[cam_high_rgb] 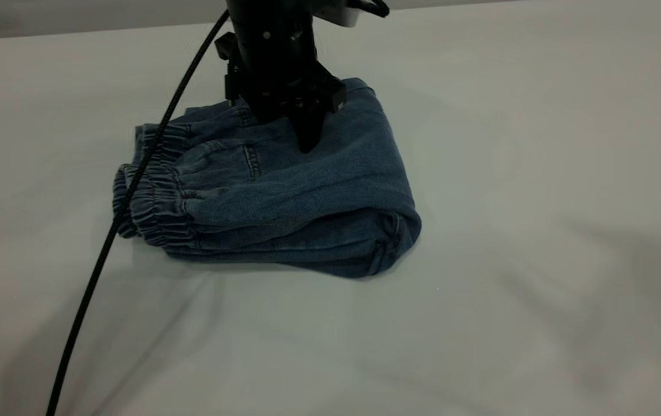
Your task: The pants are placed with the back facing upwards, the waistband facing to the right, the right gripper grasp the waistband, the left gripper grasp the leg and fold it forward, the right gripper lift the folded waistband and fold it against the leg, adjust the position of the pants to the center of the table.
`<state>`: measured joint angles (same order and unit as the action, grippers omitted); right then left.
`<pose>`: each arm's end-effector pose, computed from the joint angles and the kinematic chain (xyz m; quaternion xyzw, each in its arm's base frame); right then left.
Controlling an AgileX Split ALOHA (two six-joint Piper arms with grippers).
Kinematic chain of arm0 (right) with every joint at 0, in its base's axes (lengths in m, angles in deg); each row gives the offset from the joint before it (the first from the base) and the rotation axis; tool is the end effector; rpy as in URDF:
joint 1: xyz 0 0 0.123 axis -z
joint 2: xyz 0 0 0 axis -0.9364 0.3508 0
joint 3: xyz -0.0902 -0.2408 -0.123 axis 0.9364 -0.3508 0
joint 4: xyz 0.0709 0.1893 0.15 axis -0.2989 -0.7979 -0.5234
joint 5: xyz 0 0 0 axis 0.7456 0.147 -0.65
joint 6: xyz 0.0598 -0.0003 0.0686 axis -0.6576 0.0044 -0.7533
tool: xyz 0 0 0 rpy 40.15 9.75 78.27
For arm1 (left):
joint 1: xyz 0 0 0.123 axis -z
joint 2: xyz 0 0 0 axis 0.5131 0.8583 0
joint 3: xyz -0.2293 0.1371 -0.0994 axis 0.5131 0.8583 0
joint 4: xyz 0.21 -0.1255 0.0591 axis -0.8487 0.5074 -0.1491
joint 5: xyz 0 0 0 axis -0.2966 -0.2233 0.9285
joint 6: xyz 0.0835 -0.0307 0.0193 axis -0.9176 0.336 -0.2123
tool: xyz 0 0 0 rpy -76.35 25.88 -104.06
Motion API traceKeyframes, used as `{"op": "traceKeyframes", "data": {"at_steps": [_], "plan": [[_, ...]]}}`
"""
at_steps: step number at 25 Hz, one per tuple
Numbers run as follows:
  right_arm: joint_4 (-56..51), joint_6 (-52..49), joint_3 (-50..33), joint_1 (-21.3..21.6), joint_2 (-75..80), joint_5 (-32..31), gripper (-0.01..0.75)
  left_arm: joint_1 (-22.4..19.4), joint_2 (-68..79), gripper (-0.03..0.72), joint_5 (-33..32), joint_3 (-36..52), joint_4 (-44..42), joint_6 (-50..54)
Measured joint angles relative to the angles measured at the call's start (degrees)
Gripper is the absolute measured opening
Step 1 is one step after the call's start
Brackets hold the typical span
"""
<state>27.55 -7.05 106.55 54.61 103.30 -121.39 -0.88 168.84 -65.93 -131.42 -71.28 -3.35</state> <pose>0.1908 0.0835 0.5188 -0.2529 0.8228 0.1838 0.4745 0.4194 -0.2399 0.0801 0.3615 0.9306 0.0013 0.0570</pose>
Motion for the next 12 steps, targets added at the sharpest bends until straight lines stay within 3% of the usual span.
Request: {"op": "traceKeyframes", "data": {"at_steps": [7,12], "plan": [[0.0,0.0,0.0,0.0,0.0,0.0,0.582,0.0,-0.1,0.468,-1.9,-0.2,0.0,-1.2],[-0.4,0.0,0.0,0.0,-0.3,0.9,0.582,0.0,-1.0,0.468,-8.4,-2.5,-0.3,-1.1]]}}
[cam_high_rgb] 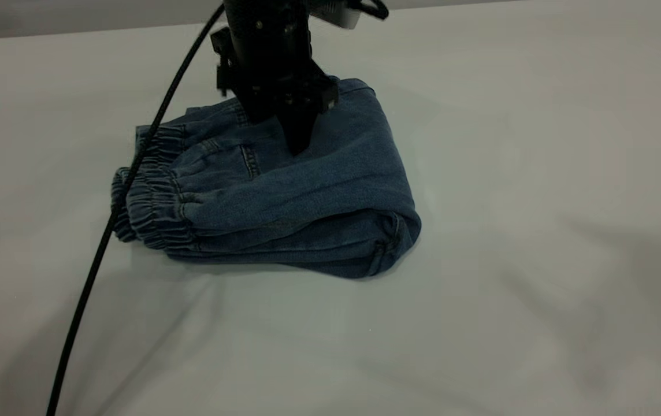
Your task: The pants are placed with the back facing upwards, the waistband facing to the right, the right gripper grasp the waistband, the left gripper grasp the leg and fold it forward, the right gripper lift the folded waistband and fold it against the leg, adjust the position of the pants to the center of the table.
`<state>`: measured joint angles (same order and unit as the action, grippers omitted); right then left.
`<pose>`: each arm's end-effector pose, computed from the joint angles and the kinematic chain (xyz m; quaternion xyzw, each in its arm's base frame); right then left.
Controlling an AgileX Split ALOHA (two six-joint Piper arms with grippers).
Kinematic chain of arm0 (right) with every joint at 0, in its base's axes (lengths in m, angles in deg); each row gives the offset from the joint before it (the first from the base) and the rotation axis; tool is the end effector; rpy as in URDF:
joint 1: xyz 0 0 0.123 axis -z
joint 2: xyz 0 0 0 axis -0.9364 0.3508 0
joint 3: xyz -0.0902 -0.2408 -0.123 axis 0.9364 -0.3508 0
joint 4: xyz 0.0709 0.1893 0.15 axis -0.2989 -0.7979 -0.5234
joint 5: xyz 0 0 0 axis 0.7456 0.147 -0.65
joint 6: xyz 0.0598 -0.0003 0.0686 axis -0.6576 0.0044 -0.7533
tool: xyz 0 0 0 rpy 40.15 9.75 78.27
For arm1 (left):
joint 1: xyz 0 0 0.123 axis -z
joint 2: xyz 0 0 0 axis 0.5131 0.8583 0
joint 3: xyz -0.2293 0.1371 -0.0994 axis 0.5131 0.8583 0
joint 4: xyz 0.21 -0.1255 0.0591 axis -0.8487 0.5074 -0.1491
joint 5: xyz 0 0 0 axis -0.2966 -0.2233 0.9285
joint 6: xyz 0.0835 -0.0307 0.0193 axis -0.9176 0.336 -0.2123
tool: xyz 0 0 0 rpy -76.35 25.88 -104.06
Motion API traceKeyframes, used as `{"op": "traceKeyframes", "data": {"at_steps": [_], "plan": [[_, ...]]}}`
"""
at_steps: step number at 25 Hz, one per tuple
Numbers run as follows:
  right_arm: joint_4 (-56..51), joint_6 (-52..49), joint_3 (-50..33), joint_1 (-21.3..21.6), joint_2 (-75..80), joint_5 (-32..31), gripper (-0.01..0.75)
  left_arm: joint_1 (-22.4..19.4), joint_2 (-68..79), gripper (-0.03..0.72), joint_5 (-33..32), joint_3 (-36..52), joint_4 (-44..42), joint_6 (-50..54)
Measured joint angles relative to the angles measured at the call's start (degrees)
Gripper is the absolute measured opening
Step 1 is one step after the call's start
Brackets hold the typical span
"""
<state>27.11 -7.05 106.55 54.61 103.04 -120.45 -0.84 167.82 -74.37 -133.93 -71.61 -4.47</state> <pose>0.1897 0.0835 0.5212 -0.2507 0.8176 0.1876 0.4832 0.4155 -0.2373 0.0982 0.3715 0.9282 0.0114 0.0151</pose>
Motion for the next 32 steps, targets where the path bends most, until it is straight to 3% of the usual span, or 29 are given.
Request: {"op": "traceKeyframes", "data": {"at_steps": [5,10,19,24,32], "plan": [[-1.5,0.2,0.0,0.0,-2.4,0.1,0.582,-0.2,-1.6,0.468,-6.8,-6.9,-1.9,1.3],[-2.1,0.4,0.0,0.0,-6.7,-0.8,0.582,-0.1,-6.1,0.468,-6.9,-12.6,-3.4,4.6],[-4.0,0.6,0.1,0.0,-17.7,-3.8,0.582,-0.2,-21.2,0.468,-7.1,-12.3,-0.2,6.2],[-4.9,1.1,-1.8,0.0,-24.8,-3.6,0.582,-0.2,-32.7,0.468,-7.0,-8.3,0.4,5.8],[-3.4,4.9,-16.4,0.0,-38.7,-3.5,0.581,-0.2,-55.6,0.468,-6.9,8.4,0.3,5.3]]}}
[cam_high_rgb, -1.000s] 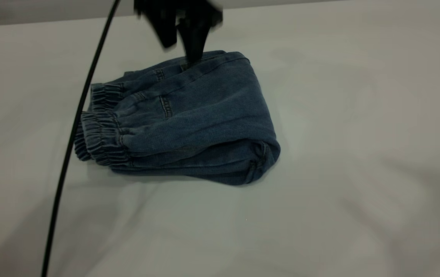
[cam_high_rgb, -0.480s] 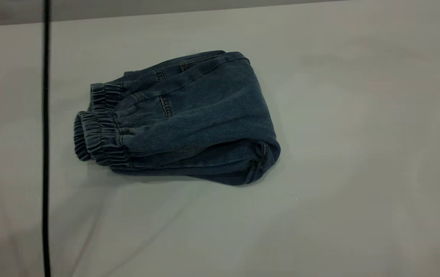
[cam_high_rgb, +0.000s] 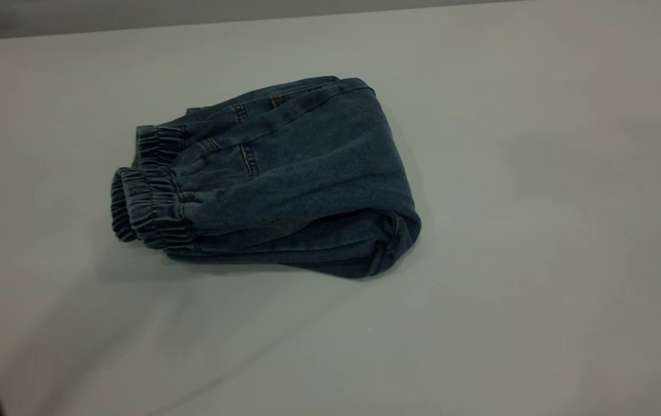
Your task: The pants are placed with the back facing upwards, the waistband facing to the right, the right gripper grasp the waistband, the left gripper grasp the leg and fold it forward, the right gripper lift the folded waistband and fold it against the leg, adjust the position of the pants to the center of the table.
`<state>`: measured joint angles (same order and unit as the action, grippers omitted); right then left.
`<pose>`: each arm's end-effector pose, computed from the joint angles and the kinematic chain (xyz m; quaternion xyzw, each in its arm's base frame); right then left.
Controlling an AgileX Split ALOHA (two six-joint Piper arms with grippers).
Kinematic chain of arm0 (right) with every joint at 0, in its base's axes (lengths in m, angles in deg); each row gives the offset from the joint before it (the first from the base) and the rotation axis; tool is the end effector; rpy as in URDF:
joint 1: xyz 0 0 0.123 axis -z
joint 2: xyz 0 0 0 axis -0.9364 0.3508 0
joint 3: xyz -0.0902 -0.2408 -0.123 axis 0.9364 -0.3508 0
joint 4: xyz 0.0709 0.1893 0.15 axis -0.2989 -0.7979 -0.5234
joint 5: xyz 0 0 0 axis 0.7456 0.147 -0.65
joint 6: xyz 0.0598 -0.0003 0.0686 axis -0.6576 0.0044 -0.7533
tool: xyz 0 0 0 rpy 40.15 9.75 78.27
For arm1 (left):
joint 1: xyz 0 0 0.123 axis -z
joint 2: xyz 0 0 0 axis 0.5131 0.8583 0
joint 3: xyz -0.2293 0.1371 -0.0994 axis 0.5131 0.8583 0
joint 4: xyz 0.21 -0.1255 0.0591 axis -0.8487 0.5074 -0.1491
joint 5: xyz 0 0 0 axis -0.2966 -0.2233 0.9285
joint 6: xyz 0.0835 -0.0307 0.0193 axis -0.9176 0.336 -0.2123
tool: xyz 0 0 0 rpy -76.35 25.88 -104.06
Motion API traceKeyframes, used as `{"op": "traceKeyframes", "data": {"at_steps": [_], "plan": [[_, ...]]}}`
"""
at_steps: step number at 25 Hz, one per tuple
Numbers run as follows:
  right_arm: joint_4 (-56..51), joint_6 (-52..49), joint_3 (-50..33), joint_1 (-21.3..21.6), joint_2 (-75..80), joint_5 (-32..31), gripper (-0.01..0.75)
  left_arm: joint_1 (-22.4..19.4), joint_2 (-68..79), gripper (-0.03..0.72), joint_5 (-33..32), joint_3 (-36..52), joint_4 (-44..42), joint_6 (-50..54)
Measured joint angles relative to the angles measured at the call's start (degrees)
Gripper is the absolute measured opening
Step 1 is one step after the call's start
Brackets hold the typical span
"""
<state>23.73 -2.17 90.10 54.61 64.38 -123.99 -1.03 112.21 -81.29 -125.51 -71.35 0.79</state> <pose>-0.0324 0.0302 0.5091 -0.3055 0.7006 0.1774 0.6200 0.2561 -0.1444 0.4538 0.2995 0.8849 -0.0563 0.3524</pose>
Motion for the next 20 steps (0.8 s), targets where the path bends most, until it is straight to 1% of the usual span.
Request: {"op": "traceKeyframes", "data": {"at_steps": [4,8,11,14,17,20], "plan": [[0.9,0.5,-8.8,0.0,-7.0,3.7,0.581,0.0,-12.7,0.468,0.0,10.3,0.1,-1.2],[3.8,0.5,-17.3,0.0,-12.9,3.6,0.581,0.0,-25.5,0.468,0.0,21.1,0.1,-2.3],[3.9,-0.3,-22.5,0.0,-15.9,3.5,0.581,0.0,-34.9,0.468,0.0,28.7,0.1,-2.6],[4.0,-0.3,-27.2,0.0,-18.6,1.8,0.581,0.0,-43.9,0.468,0.0,35.8,-0.1,-2.5],[5.0,-0.3,-32.2,0.0,-21.2,1.1,0.581,0.0,-52.1,0.468,-0.1,41.3,-0.1,-2.2],[6.7,-0.9,-37.3,0.0,-23.7,2.1,0.581,0.0,-58.3,0.468,-0.1,45.4,0.0,-2.1]]}}
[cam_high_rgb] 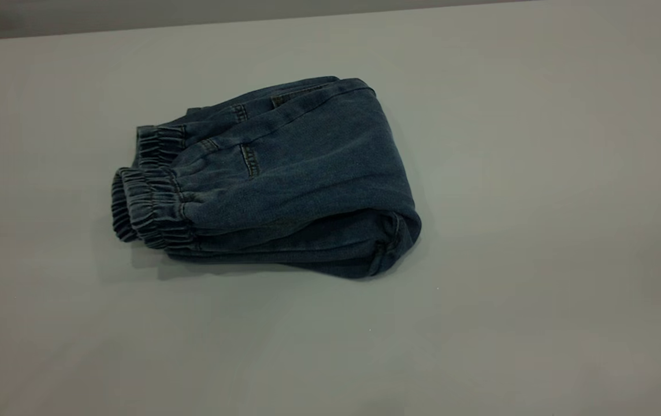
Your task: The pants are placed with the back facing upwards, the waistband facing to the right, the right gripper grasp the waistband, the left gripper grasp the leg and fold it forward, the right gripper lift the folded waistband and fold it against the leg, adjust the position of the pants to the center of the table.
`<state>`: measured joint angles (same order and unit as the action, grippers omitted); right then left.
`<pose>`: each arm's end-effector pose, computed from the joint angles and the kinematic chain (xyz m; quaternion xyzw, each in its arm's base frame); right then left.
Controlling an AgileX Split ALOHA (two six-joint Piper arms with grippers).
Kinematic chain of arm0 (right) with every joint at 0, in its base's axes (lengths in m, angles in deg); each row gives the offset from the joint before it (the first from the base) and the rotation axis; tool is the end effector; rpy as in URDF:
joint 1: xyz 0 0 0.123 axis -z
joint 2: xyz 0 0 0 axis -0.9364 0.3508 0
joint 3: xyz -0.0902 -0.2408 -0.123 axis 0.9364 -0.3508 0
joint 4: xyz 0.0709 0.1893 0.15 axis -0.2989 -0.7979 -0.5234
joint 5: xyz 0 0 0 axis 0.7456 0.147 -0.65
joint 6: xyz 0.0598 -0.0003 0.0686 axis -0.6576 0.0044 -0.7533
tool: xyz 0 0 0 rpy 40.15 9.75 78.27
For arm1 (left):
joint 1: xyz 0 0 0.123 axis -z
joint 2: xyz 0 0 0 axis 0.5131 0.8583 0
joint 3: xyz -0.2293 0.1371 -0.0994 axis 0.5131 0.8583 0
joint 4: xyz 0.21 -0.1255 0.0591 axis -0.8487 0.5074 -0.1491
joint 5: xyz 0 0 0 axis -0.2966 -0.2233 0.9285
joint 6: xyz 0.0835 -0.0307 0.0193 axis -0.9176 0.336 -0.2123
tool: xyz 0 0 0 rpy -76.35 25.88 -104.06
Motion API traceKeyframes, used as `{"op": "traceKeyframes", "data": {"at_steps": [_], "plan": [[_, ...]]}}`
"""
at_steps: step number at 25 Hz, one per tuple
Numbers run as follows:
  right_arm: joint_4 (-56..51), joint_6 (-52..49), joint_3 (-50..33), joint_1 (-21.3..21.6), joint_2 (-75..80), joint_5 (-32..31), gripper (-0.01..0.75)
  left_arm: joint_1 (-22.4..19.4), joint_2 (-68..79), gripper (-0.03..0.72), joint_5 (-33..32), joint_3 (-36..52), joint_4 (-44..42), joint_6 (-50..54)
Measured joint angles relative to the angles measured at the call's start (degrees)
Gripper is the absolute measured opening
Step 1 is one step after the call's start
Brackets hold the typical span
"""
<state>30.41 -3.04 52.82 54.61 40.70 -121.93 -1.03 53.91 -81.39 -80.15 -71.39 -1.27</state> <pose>-0.0355 0.0195 0.3525 -0.2821 0.7789 0.1375 0.5429 0.0269 -0.0128 0.3887 0.2985 0.8368 -0.0677 0.4540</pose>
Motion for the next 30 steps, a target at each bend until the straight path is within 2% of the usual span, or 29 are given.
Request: {"op": "traceKeyframes", "data": {"at_steps": [10,20,25,30], "plan": [[2.6,-0.9,-14.6,0.0,-7.5,2.3,0.581,0.0,-3.2,0.468,0.2,9.6,1.5,0.0],[9.3,-9.8,-16.1,0.0,-7.4,5.4,0.581,0.0,-3.2,0.468,0.4,15.9,4.8,0.0],[9.3,-9.8,-16.1,0.0,-7.4,5.2,0.581,0.0,-3.2,0.468,4.4,19.8,8.6,0.0],[9.3,-9.9,-16.1,0.0,-7.4,5.1,0.581,0.0,-5.2,0.468,7.1,23.9,8.8,0.0]]}}
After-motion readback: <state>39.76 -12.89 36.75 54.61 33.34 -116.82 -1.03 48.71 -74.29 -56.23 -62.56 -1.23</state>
